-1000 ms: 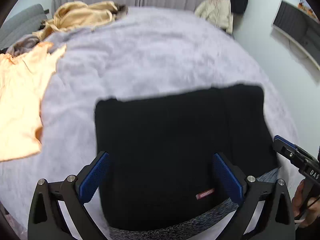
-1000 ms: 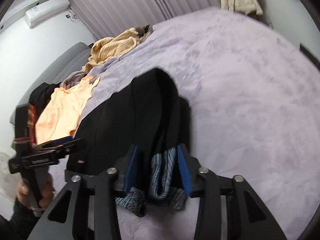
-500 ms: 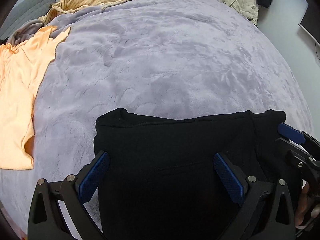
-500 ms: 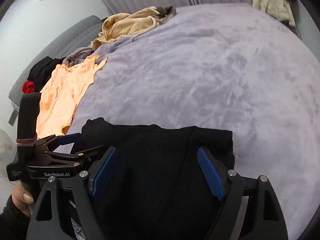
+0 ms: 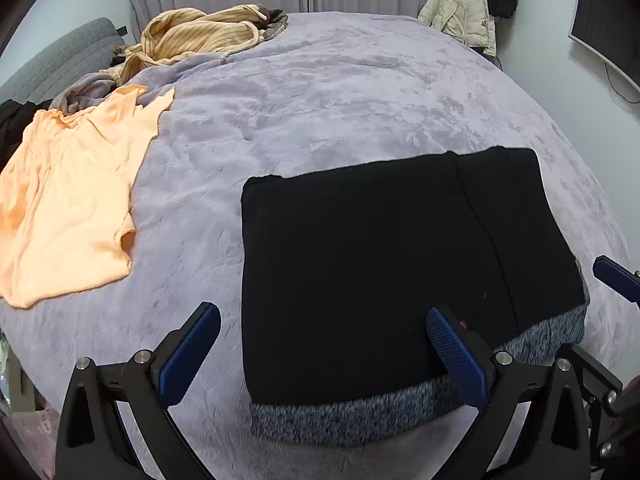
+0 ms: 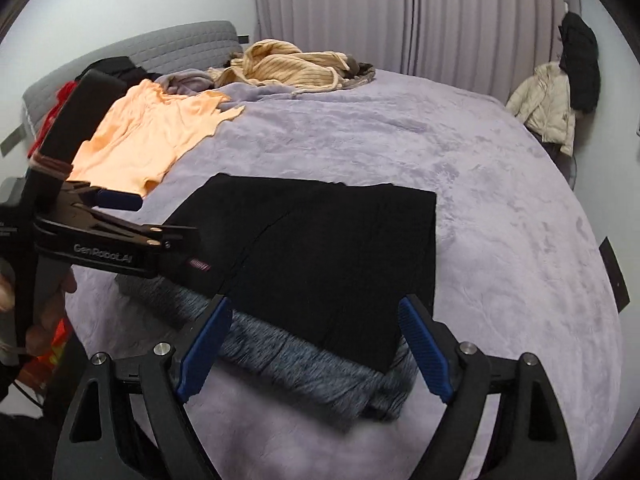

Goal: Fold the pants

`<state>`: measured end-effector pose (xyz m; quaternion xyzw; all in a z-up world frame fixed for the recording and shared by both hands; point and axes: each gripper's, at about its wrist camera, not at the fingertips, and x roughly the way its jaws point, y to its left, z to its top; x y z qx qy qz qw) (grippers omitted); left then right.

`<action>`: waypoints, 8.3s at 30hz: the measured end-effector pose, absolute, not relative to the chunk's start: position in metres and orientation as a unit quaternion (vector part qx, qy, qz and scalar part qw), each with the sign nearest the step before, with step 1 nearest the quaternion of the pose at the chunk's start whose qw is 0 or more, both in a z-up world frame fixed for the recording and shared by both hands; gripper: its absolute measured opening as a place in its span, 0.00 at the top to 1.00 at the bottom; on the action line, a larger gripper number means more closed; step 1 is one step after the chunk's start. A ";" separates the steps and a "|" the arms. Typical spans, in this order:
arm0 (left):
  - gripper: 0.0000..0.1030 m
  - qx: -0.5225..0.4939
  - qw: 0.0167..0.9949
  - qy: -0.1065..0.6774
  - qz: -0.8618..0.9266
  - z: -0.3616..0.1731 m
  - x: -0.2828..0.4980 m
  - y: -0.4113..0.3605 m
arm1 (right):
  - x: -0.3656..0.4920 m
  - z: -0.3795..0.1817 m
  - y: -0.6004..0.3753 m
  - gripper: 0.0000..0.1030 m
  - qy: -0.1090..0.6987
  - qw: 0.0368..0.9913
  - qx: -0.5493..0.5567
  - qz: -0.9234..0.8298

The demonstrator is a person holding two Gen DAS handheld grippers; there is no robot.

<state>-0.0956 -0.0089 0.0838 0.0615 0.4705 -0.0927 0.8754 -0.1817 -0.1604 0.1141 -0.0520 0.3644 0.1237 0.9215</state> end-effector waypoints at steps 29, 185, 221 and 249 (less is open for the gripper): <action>0.00 0.009 0.855 0.506 -0.110 0.042 -0.099 0.006 | -0.162 0.122 -0.185 0.09 0.366 0.909 0.063 0.192; 0.06 -0.100 0.821 0.482 -0.289 0.092 0.028 -0.048 | -0.054 0.082 -0.253 0.00 0.391 0.895 0.127 0.175; 0.00 0.012 0.873 0.461 -0.158 0.105 0.069 -0.078 | 0.024 0.107 -0.233 0.00 0.429 0.901 -0.034 0.049; 0.00 -0.067 0.858 0.488 -0.144 0.085 0.101 -0.035 | 0.029 0.096 -0.262 0.00 0.434 0.900 0.052 0.012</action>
